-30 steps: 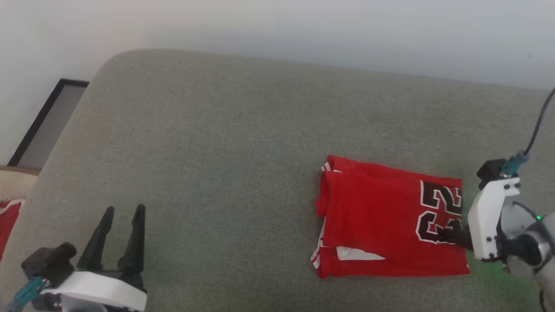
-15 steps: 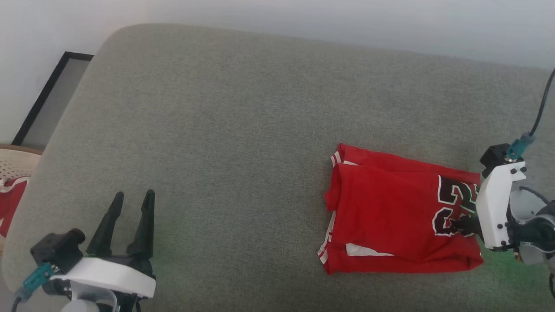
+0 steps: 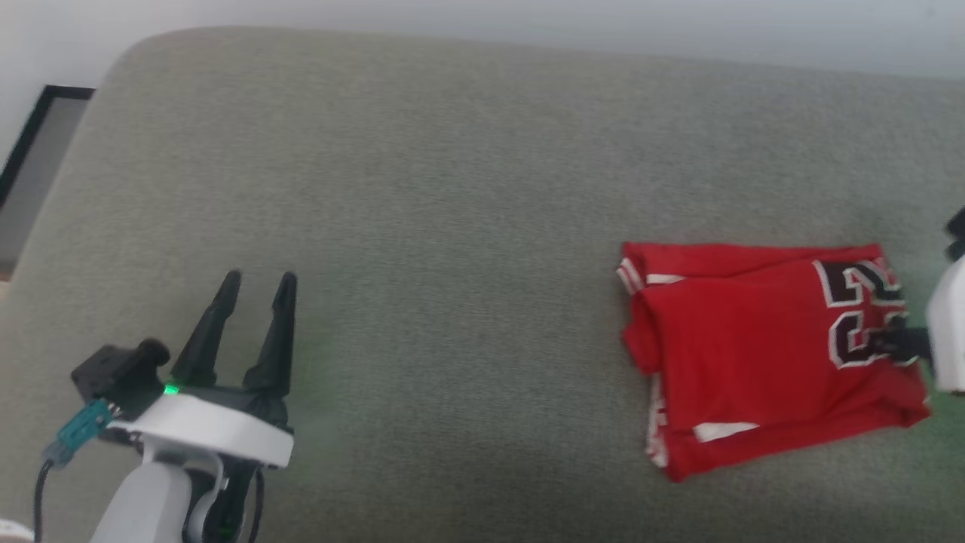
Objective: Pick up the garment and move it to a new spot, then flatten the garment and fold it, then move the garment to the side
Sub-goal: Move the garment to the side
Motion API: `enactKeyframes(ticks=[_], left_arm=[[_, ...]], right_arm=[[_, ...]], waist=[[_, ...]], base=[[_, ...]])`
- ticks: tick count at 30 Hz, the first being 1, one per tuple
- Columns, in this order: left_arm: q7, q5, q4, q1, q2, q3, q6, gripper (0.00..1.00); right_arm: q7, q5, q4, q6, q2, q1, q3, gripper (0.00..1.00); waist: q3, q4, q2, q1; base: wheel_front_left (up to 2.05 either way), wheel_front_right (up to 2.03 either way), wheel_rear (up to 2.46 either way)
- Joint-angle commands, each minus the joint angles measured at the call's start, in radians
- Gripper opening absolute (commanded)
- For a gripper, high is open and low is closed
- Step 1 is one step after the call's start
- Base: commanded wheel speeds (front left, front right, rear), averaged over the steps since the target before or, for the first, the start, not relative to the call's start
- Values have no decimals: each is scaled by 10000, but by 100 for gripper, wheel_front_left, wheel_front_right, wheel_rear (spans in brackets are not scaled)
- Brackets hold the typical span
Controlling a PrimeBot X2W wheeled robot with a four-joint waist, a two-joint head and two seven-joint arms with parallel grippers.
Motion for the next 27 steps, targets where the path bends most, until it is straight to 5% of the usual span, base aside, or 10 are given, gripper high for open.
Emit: enactKeyframes(ticks=[1, 14, 27], left_arm=[[-41, 47, -30, -228, -3, -91, -24, 100], [-41, 172, -134, -1698, 67, -1145, -24, 100], [-41, 133, -108, -3037, 118, -2134, -24, 100]], right_arm=[[-88, -20, 92, -22, -117, -158, -110, 0], [-1278, -673, 653, -22, -1381, -1497, -563, 0], [-2960, -2389, 2374, -22, -1813, -2930, -1387, 0]], waist=[[150, -222, 0, 0], [897, -1649, 0, 0], [1828, -2542, 0, 0]], base=[[0, 0, 0], [0, 0, 0], [0, 0, 0]])
